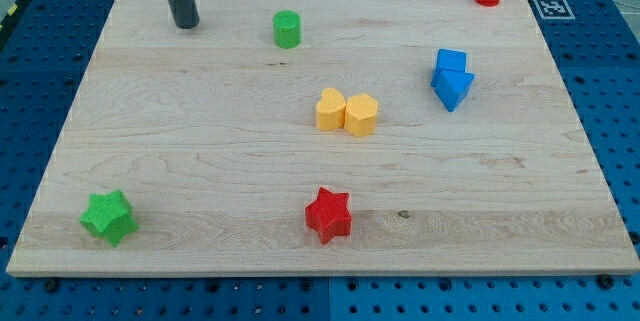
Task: Place the arm below the green star
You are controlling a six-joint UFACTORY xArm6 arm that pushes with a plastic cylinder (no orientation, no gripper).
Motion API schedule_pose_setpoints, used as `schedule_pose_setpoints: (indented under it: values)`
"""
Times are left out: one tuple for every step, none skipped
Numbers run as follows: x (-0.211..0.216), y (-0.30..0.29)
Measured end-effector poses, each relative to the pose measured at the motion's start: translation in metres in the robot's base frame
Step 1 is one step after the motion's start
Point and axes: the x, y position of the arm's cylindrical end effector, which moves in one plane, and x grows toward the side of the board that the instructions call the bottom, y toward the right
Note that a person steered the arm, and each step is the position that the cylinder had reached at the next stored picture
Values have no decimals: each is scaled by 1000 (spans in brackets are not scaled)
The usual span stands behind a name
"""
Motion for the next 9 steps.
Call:
schedule_pose_setpoints:
  values:
    - [0, -2]
    - [0, -34]
    - [11, -54]
    - [27, -64]
    - [28, -64]
    - [37, -73]
    - [37, -73]
    - [40, -92]
    - [58, -96]
